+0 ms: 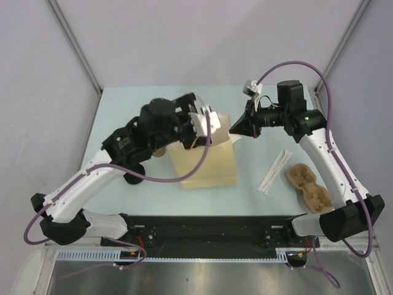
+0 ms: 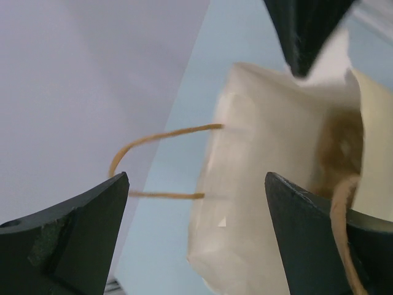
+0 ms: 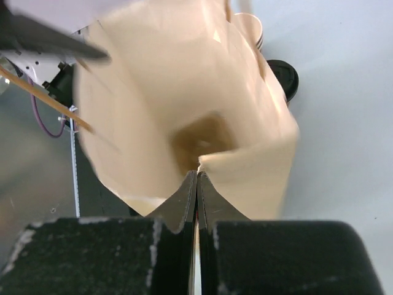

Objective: Pack the takeout coffee

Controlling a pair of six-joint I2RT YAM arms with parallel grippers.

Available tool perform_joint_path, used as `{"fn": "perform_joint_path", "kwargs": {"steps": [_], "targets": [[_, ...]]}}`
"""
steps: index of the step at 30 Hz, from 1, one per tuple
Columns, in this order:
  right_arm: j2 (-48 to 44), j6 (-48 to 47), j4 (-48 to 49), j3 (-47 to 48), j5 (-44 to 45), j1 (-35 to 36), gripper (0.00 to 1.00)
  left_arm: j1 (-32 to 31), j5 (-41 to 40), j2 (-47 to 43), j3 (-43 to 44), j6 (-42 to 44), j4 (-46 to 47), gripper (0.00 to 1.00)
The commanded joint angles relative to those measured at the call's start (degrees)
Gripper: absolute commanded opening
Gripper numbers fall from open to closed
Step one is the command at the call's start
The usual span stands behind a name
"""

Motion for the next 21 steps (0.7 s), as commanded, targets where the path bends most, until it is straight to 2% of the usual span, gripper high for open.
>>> {"fn": "perform_joint_path", "kwargs": {"steps": [1, 6, 8, 11, 13, 15, 17, 19, 21], "targets": [[-1.76, -3.92, 2.64, -1.62, -1.44, -0.29, 0.0, 5.06, 7.27, -0.23, 12.88, -15.49, 5.96, 0.97], [-1.58, -6.31, -0.87, -0.13, -2.06, -3.1, 0.0, 13.16, 10.62, 4.0, 24.75, -29.99, 4.2, 0.97], [-2.1, -8.06, -2.63, 0.05, -1.98, -3.8, 0.0, 17.55, 10.71, 3.91, 24.94, -32.29, 4.55, 0.97], [-3.42, -9.39, -4.93, -0.48, -0.57, -3.81, 0.0, 21.43, 14.83, 1.2, 19.86, -34.06, 6.31, 0.98], [-3.42, -8.61, -4.49, -0.66, -0.31, -3.45, 0.0, 21.35, 18.95, -0.56, 15.03, -33.8, 7.19, 0.97], [-3.34, -6.51, -2.31, -0.66, -0.13, -2.41, 0.0, 20.91, 26.51, -2.94, 9.51, -33.19, 9.12, 0.94], [-3.34, -5.36, -0.8, -0.66, 1.01, -1.17, 0.0, 18.81, 30.82, -4.17, 6.33, -29.0, 10.26, 0.91], [-3.25, -4.74, 1.04, -0.66, 2.32, 0.41, 0.0, 13.91, 29.35, -5.4, 2.37, -24.16, 9.31, 0.91], [-3.16, -4.12, 2.36, -0.57, 2.86, 0.94, 0.0, 11.69, 28.73, -5.75, 0.0, -19.05, 8.16, 0.9]]}}
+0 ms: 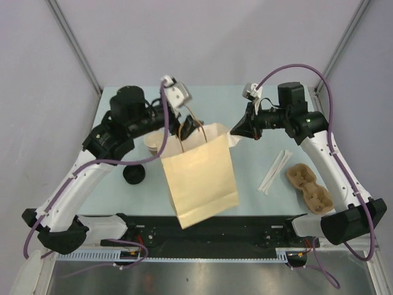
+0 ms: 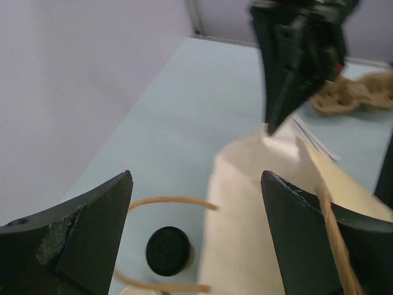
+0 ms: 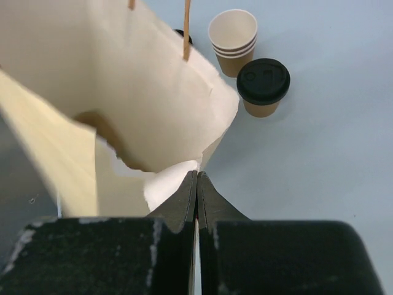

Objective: Pack the takeout coffee

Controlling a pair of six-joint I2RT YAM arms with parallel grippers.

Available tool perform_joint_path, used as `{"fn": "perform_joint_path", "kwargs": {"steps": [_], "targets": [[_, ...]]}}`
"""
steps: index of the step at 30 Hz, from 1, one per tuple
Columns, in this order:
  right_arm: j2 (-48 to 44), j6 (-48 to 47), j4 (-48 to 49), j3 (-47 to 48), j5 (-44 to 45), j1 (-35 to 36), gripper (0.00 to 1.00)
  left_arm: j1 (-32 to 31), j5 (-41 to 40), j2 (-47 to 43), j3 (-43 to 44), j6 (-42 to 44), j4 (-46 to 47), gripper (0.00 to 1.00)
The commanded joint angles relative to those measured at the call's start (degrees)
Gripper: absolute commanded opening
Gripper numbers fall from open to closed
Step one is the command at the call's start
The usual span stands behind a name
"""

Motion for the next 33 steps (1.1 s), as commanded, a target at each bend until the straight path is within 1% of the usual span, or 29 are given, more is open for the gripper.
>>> {"fn": "perform_joint_path", "kwargs": {"steps": [1, 3, 5, 7, 9, 12, 14, 16, 17, 18, 21, 23, 28, 33], "targets": [[-1.15, 1.74, 4.53, 0.72, 2.48, 1.95, 0.0, -6.48, 5.17, -2.48, -4.1, 9.35, 0.23, 0.89], [-1.24, 1.47, 3.57, 0.63, 2.66, 2.21, 0.0, -7.81, 5.17, -2.57, -5.68, 12.34, -0.74, 0.86], [-1.15, 0.6, 2.43, 0.46, 2.66, 2.39, 0.0, -10.88, 4.12, -3.09, -7.18, 16.54, -2.33, 0.84], [-1.41, -0.8, 0.32, 0.11, 2.92, 2.39, 0.0, -13.95, 1.92, -3.97, -10.42, 18.85, -2.94, 0.83], [-1.94, -1.77, -1.61, -0.6, 3.36, 2.39, 0.0, -15.19, 0.69, -4.41, -14.1, 20.35, -2.77, 0.81], [-2.81, -2.92, -3.72, -0.86, 3.98, 2.21, 0.0, -15.37, -1.59, -5.11, -17.36, 20.26, -1.37, 0.81], [-3.26, -3.71, -4.6, -0.86, 4.25, 2.21, 0.0, -15.37, -5.8, -4.68, -18.34, 20.0, 0.13, 0.83], [-3.61, -4.15, -5.57, -1.04, 4.51, 2.3, 0.0, -15.46, -8.53, -3.98, -18.43, 19.74, 0.48, 0.85], [-3.7, -4.5, -6.01, -1.04, 4.42, 2.39, 0.0, -15.37, -11.94, -3.01, -18.35, 18.69, 0.65, 0.85], [-3.7, -4.94, -6.45, -1.13, 4.68, 2.65, 0.0, -15.37, -13.45, -2.74, -18.08, 17.99, 1.0, 0.85], [-3.52, -4.94, -6.45, -1.21, 4.86, 2.83, 0.0, -15.37, -15.4, -1.78, -18.69, 17.19, 1.27, 0.86], [-3.26, -4.94, -6.19, -1.13, 4.86, 2.92, 0.0, -15.37, -19.42, -1.16, -19.13, 17.36, 1.62, 0.89], [-3.08, -5.03, -5.84, -1.21, 5.21, 3.27, 0.0, -15.46, -26.46, -1.42, -20.72, 21.22, 4.95, 0.93], [-2.56, -4.94, -5.22, -1.21, 5.3, 3.44, 0.0, -15.55, -26.82, -5.99, -23.35, 28.07, 10.05, 0.94]]}}
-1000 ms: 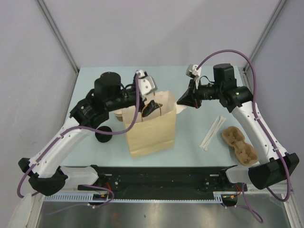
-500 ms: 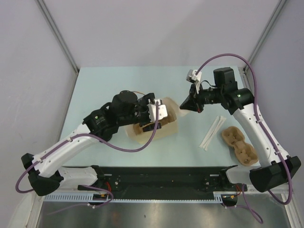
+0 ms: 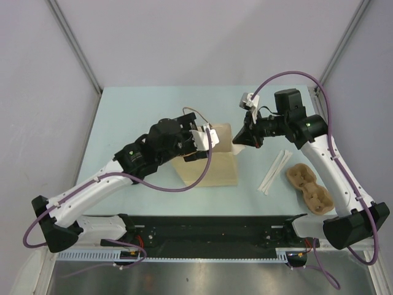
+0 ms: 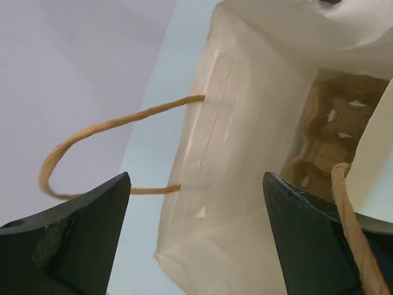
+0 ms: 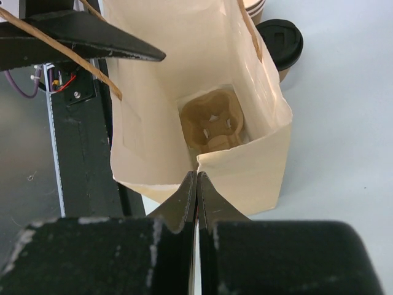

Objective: Pack the takeout coffee

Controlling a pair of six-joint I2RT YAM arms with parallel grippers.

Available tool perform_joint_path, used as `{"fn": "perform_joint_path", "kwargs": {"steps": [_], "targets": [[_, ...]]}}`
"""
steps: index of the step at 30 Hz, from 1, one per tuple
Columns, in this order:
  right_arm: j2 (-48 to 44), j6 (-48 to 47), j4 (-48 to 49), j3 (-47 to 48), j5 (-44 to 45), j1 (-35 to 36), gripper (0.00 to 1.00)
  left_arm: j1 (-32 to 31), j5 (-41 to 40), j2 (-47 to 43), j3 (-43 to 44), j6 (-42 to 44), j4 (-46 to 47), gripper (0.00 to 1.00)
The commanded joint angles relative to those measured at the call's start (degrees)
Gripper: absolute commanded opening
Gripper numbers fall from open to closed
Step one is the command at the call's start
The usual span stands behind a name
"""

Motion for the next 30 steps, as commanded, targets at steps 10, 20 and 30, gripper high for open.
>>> {"fn": "perform_joint_path", "kwargs": {"steps": [10, 20, 30], "targets": [[-0.15, -0.55, 1.68, 0.32, -0.1, 0.38, 0.0, -0.88, -13.41, -6.02, -8.76, 24.98, 16.21, 0.96], [-0.06, -2.04, 0.46, 0.32, -0.54, 0.38, 0.0, -1.32, -15.26, -9.72, -22.04, 43.38, 36.68, 1.0], [-0.23, -2.92, 0.54, 0.32, -0.72, 0.38, 0.01, -2.11, -12.8, -9.28, -22.83, 50.33, 47.42, 1.0]]}}
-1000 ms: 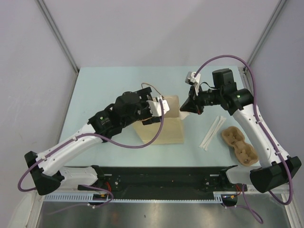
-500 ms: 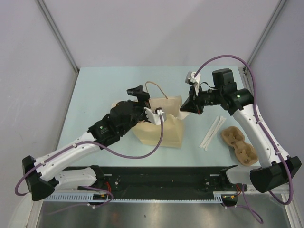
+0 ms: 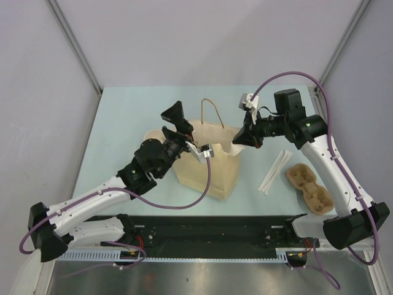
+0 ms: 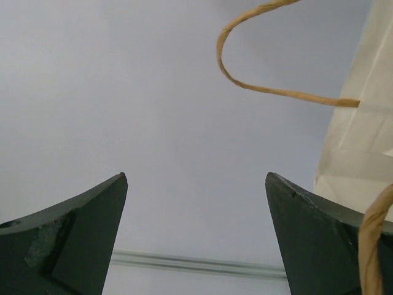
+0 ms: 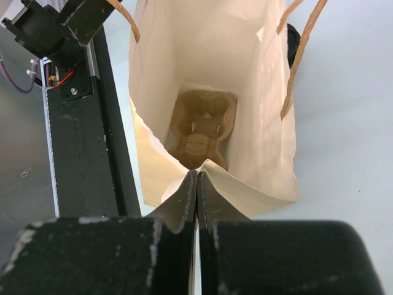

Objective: Pack the takeout coffee

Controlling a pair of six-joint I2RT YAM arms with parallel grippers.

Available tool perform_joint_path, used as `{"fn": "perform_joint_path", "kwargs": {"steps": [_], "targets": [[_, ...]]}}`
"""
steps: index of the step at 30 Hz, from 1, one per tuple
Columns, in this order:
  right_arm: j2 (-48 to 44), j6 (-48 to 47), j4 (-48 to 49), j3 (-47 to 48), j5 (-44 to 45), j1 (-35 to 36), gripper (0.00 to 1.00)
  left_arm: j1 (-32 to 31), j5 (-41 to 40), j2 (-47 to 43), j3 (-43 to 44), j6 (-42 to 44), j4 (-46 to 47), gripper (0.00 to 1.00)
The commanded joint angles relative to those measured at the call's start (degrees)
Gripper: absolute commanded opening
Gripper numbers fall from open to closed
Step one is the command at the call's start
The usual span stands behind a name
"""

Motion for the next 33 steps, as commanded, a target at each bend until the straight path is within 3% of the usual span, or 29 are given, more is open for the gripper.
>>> {"fn": "perform_joint_path", "kwargs": {"steps": [1, 9, 17, 33], "targets": [[-0.26, -1.28, 0.89, 0.32, -0.52, 0.23, 0.02, -0.96, 1.76, -0.45, -0.49, 4.36, 5.74, 1.0], [-1.58, -3.29, 2.3, 0.32, 0.45, 0.32, 0.04, -1.75, 6.86, -2.03, -6.38, 11.47, 7.3, 1.0], [-2.37, -8.4, -2.09, 0.4, 1.06, 0.49, 0.03, -1.66, 5.89, 1.22, -5.07, 19.83, 16.62, 1.0], [-3.86, -12.09, -3.85, -0.83, 0.89, 0.58, 0.01, 0.18, 7.21, 0.52, -2.96, 31.17, 18.21, 1.0]]}}
